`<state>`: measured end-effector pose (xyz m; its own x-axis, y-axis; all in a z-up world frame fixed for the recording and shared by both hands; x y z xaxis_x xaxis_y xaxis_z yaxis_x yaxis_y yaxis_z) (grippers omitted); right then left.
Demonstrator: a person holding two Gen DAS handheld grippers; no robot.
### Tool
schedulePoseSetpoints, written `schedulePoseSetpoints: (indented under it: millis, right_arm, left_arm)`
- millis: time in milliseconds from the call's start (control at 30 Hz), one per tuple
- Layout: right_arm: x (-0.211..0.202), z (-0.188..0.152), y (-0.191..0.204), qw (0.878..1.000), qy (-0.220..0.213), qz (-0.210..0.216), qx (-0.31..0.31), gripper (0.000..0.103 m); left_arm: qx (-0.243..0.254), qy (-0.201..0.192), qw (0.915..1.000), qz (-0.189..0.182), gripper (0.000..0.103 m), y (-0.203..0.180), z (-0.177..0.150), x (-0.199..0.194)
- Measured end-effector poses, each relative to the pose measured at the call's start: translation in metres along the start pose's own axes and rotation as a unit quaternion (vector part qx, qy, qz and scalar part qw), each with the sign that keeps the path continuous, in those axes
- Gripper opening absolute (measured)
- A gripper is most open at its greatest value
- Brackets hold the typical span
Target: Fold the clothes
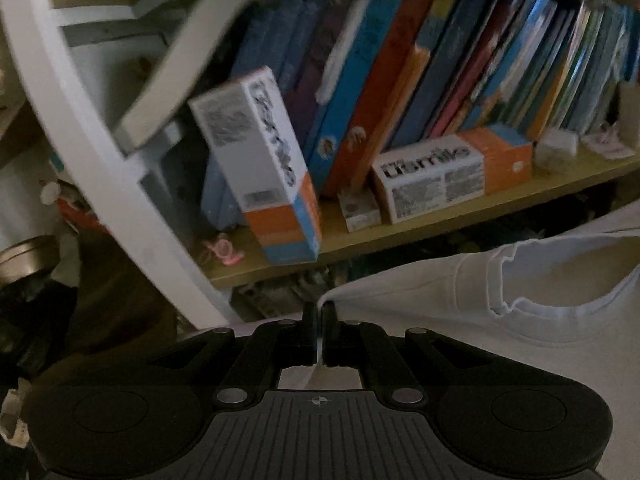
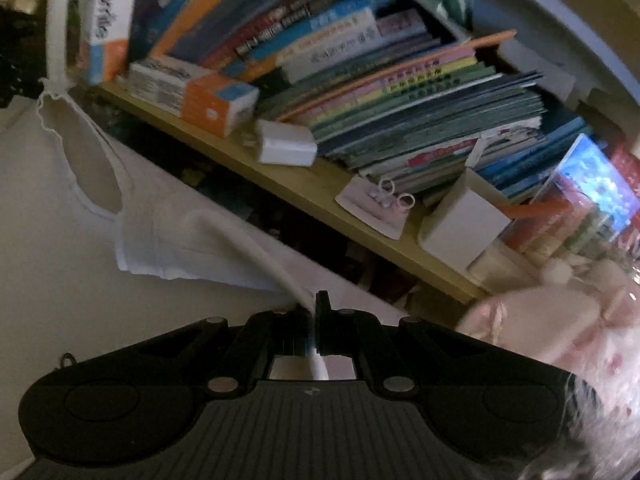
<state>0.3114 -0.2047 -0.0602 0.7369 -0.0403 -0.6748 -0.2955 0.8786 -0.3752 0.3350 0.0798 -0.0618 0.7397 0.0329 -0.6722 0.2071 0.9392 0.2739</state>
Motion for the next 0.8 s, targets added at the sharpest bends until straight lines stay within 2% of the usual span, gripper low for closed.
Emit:
schedulePoseSetpoints:
  millis: [100, 167, 200, 267, 367, 533, 700, 800]
  right_arm:
    - [0.023, -0.003, 0.008, 1.000, 0.016, -0.008, -0.022, 0.002]
    - [0.035, -0.006, 0.014, 0.999, 0.029, -0.014, -0.034, 0.002]
    - [0.038, -0.008, 0.015, 0.999, 0.034, -0.014, -0.031, 0.003]
    - [0.036, -0.010, 0.013, 0.999, 0.039, -0.010, -0.015, 0.005]
    - [0.017, -0.012, 0.003, 0.999, 0.032, 0.001, 0.024, 0.033]
    - [-0.055, -0.037, 0.002, 0.997, 0.009, 0.048, 0.063, 0.040]
    - [-0.134, -0.083, 0.044, 0.995, 0.005, 0.082, 0.059, 0.043]
    - [-0.168, -0.104, 0.073, 0.993, 0.013, 0.087, 0.079, 0.043]
  left_arm:
    - [-0.008, 0.038, 0.9991, 0.017, 0.018, -0.003, -0.002, 0.022]
    - [-0.015, 0.066, 0.9977, 0.010, 0.042, -0.001, -0.008, 0.025]
    - [-0.014, 0.061, 0.9981, 0.001, 0.046, 0.002, -0.011, 0.018]
    - [-0.013, 0.042, 0.9989, -0.015, 0.061, 0.012, -0.021, -0.005]
    - [-0.022, 0.005, 0.9991, -0.036, 0.070, 0.041, -0.040, -0.055]
    - [-0.054, -0.003, 0.9979, -0.036, 0.071, 0.090, -0.109, -0.143]
    - [-0.087, 0.034, 0.9952, -0.029, 0.071, 0.099, -0.183, -0.184]
    - [-0.139, 0.019, 0.9897, -0.030, 0.071, 0.103, -0.201, -0.191]
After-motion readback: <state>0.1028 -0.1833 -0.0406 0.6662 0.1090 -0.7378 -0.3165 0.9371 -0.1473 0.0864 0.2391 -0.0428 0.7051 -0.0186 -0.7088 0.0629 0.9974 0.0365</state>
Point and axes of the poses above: each gripper's, at about its wrist camera, not at the fingertips, and x roughly the way its jaws point, y to its left, z to its top, the point moved 2 cm from there along x, roughly the way its jaws point, and after that the axes turned 6 degrees about -z, right-handed, at the moved point
